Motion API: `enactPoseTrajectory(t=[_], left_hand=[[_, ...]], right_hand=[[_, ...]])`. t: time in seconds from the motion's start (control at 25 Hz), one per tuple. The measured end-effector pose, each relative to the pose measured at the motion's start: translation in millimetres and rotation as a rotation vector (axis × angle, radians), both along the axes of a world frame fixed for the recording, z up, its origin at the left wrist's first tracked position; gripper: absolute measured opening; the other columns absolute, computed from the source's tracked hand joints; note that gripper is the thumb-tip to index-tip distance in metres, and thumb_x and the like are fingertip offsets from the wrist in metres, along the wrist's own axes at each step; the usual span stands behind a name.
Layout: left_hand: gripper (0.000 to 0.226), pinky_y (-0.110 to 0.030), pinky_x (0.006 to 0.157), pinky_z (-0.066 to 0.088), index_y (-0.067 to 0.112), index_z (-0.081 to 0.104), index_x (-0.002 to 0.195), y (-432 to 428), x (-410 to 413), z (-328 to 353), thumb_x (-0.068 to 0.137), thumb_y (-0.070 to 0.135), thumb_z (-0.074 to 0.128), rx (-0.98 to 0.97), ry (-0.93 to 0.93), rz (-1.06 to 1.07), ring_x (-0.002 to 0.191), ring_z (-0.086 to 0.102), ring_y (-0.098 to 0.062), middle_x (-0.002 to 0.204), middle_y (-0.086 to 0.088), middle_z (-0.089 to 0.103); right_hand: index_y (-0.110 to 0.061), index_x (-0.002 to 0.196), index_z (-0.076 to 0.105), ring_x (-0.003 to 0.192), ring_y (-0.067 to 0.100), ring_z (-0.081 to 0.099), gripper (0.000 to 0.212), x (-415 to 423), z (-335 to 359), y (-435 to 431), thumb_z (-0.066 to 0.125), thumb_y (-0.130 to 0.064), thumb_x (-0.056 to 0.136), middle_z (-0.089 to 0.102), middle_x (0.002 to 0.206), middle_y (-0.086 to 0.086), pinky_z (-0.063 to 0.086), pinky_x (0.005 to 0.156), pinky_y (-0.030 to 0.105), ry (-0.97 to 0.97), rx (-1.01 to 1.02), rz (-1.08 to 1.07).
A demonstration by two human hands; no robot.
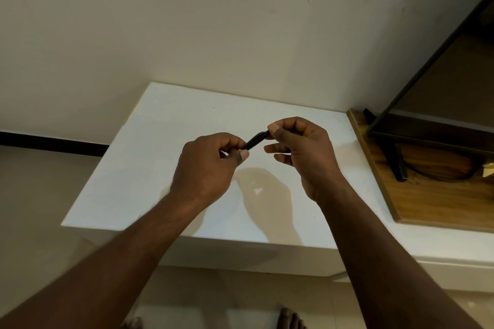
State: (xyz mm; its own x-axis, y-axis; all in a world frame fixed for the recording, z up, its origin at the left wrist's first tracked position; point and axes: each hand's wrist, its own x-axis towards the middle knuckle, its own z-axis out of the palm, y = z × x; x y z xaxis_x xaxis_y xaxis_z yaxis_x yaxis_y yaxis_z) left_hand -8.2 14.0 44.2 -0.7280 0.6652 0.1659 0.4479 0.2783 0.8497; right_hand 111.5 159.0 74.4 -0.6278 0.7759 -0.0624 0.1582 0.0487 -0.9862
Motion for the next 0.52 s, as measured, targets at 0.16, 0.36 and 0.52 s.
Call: enactPoseTrajectory(t=[0.16, 0.36, 0.52], left_hand=[[0.006, -0.018, 0.064, 0.045, 0.030, 0.078, 0.098, -0.2, -0.3, 0.5, 0.093, 0.031, 0.074, 0.010, 0.013, 0.001, 0.080, 0.066, -0.005, 0.085, 0.014, 0.074], [0.006, -0.016, 0.064, 0.043, 0.030, 0.079, 0.098, -0.9, 1.4, 0.7, 0.093, 0.029, 0.075, 0.026, 0.021, 0.010, 0.080, 0.065, -0.004, 0.085, 0.014, 0.074], [0.008, -0.014, 0.064, 0.041, 0.027, 0.079, 0.099, -1.2, 1.3, 0.1, 0.093, 0.029, 0.075, 0.021, 0.036, 0.012, 0.079, 0.065, -0.004, 0.087, 0.013, 0.074]], right_hand=[[-0.013, 0.097, 0.073, 0.081, 0.018, 0.080, 0.010, 0.4, 0.7, 1.3, 0.071, -0.023, 0.099, 0.083, 0.099, 0.002, 0.056, 0.075, 0.033, -0.010, -0.015, -0.001], [-0.016, 0.089, 0.067, 0.079, 0.019, 0.080, 0.012, -0.8, -1.5, -0.9, 0.072, -0.023, 0.098, 0.083, 0.096, 0.003, 0.058, 0.077, 0.036, -0.021, -0.034, 0.008], [-0.016, 0.086, 0.064, 0.077, 0.018, 0.079, 0.016, -1.8, -2.4, -1.5, 0.071, -0.024, 0.098, 0.083, 0.094, 0.005, 0.057, 0.075, 0.036, -0.027, -0.034, 0.000]])
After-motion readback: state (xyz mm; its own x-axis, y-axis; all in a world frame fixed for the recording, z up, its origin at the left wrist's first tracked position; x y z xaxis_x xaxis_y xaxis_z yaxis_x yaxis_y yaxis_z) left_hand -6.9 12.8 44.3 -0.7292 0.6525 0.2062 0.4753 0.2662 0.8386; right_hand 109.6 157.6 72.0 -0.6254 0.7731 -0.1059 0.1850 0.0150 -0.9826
